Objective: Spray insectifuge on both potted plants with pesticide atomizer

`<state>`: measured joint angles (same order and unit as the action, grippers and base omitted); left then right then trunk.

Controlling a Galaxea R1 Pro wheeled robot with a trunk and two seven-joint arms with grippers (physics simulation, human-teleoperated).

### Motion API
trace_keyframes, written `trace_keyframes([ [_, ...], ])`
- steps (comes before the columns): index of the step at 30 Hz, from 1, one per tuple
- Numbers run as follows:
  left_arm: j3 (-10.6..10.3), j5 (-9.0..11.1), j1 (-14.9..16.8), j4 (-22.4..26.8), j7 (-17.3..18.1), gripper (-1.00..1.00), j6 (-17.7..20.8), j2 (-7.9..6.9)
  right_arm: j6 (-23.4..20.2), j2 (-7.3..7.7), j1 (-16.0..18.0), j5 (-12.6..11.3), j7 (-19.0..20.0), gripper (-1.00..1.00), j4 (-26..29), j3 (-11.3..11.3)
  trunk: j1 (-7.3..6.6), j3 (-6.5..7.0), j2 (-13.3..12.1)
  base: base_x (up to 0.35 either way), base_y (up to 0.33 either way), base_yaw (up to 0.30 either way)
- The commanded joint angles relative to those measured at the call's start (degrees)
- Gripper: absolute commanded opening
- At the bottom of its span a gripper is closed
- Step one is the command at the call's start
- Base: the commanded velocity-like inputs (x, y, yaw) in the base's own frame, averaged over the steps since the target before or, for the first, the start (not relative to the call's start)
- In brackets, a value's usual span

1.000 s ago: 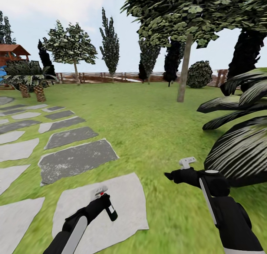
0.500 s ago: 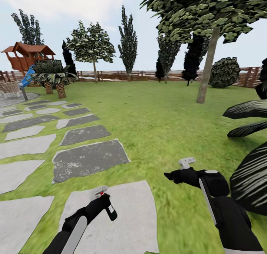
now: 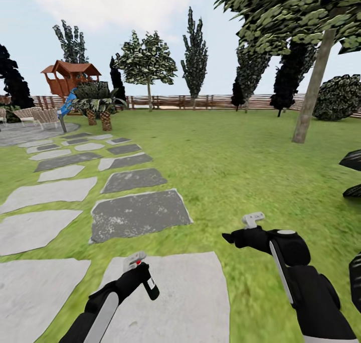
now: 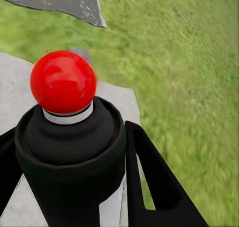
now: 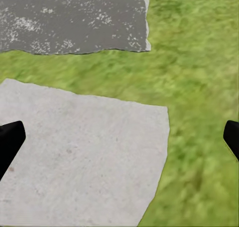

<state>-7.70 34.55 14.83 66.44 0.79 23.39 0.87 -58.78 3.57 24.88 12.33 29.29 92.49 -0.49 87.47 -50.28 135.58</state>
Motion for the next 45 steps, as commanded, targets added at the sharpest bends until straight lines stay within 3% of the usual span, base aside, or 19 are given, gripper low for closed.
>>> trace_keyframes([
  [1,0.0,0.2,0.0,-0.1,0.0,-1.00,0.2,0.02,-0.1,0.08,0.0,0.6,0.6,1.00,0.1,0.0,0.02,-0.06,0.0,0.330,0.000,0.034],
  [45,0.4,0.3,0.1,-3.3,0.0,-1.00,-0.2,-0.07,0.5,0.12,-0.1,0.5,0.7,1.00,0.1,0.1,0.02,-0.06,0.0,0.337,0.026,0.002],
])
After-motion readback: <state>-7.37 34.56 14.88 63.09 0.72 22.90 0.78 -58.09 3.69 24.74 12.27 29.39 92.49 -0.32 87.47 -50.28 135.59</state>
